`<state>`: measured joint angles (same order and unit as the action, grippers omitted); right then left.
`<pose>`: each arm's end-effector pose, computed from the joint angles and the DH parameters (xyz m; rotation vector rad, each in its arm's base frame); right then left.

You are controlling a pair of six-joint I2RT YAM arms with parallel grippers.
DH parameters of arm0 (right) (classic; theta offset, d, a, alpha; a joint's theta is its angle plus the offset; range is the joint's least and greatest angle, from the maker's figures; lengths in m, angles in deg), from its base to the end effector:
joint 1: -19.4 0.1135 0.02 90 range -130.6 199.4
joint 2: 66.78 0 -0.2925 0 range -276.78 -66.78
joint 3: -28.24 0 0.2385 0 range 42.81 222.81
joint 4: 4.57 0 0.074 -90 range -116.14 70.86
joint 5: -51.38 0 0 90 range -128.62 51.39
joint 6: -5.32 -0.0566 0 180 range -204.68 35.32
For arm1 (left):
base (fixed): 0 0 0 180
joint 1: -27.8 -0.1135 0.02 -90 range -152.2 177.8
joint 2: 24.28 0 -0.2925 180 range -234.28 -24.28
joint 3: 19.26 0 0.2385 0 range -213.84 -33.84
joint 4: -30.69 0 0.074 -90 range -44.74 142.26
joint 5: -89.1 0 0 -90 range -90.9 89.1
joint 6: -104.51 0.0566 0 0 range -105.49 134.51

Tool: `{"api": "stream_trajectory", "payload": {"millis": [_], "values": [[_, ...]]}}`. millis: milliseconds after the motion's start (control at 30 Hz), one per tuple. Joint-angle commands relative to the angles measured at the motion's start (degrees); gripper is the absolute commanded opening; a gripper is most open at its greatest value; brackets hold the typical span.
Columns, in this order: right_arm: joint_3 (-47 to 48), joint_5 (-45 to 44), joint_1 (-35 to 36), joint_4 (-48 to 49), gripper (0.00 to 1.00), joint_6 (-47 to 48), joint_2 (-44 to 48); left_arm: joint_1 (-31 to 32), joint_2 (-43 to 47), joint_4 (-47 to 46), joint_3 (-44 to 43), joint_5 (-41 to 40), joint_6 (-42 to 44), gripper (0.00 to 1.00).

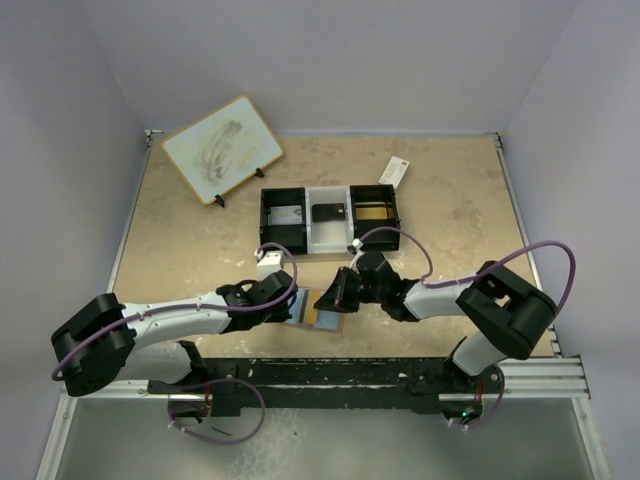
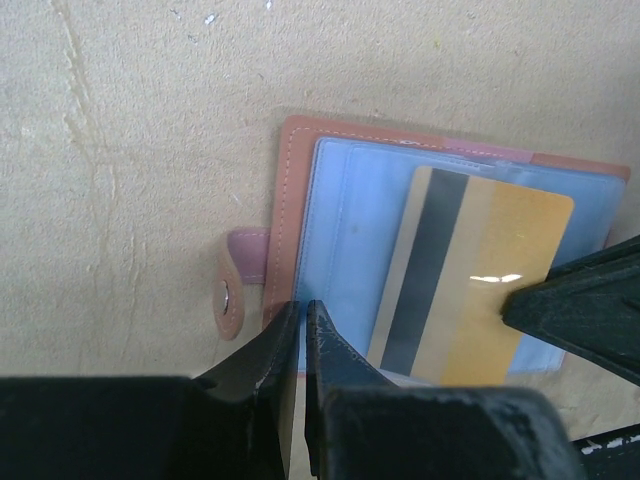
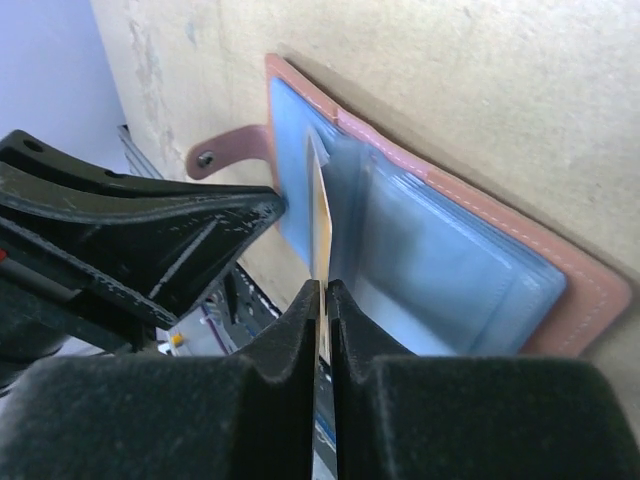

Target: Take the credit cards out of the card holder

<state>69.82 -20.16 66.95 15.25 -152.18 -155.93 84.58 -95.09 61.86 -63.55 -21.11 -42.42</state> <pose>0.1822 0.2258 0.1705 0.1851 2.4211 1.4419 0.1288 -0.1610 0.1758 -0.1335 2.5214 -0.3659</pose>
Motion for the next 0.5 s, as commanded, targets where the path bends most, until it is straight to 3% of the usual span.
{"api": "stream_trajectory", "payload": {"millis": [0,167,367,467], "values": [[-1.1,-0.2,-0.4,-2.1,0.09,1.4,1.5,0.1,0.7,0.7,-1.5,-1.4,0.4,0.03],[-0.9,-0.9,-1.0,-3.5,0.1,2.0,1.5,0.1,1.7,1.6,-2.8,-2.0,0.6,0.04],[-0.8,-0.6,-1.4,-2.9,0.11,2.1,1.2,0.1,3.5,2.0,-6.2,-1.9,1.6,0.12],[-0.9,0.2,-1.4,-0.2,0.19,2.0,0.5,0.1,3.1,0.0,-8.1,-0.1,3.3,0.15]]}}
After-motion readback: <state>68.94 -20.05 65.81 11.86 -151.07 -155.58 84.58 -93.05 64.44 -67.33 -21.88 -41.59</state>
